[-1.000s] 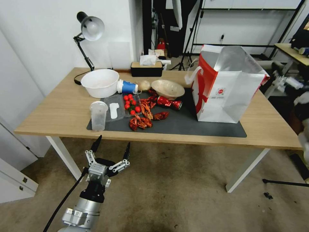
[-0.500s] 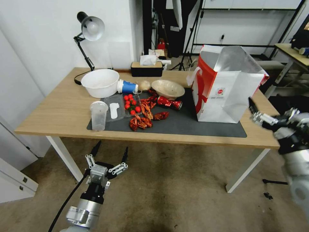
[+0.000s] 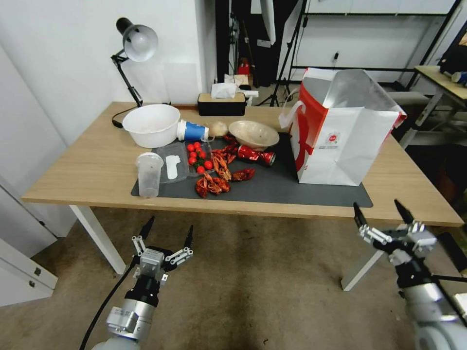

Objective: Pick up the food delivery bag from the floor and place it on the table.

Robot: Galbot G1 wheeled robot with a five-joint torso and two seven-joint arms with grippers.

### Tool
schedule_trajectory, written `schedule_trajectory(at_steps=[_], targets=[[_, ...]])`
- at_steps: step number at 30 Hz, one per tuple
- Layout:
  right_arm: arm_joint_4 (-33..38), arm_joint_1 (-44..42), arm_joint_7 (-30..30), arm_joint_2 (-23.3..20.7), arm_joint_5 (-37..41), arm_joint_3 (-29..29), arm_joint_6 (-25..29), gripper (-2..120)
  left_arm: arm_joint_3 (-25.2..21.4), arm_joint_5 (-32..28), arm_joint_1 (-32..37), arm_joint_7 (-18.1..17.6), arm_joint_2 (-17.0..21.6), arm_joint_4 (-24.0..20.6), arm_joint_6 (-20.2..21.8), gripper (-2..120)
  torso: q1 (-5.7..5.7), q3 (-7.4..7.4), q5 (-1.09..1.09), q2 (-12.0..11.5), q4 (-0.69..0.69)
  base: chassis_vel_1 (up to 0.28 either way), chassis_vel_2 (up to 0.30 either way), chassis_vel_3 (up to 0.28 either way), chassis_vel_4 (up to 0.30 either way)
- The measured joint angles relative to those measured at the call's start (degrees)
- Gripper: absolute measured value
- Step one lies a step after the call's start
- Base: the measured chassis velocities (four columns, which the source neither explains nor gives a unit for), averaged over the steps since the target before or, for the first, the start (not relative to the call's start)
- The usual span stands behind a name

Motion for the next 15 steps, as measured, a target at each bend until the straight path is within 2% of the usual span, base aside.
schedule_trajectory(at_steps=[15], targets=[[-4.59, -0.46, 1.42, 4.77, -3.71, -2.01, 4.44, 100, -0.2, -0.09, -1.39, -1.15, -0.55, 3.2, -1.63, 99, 0.0, 0.0, 0.0, 0.0, 0.0, 0.0, 0.0, 0.0, 0.0]])
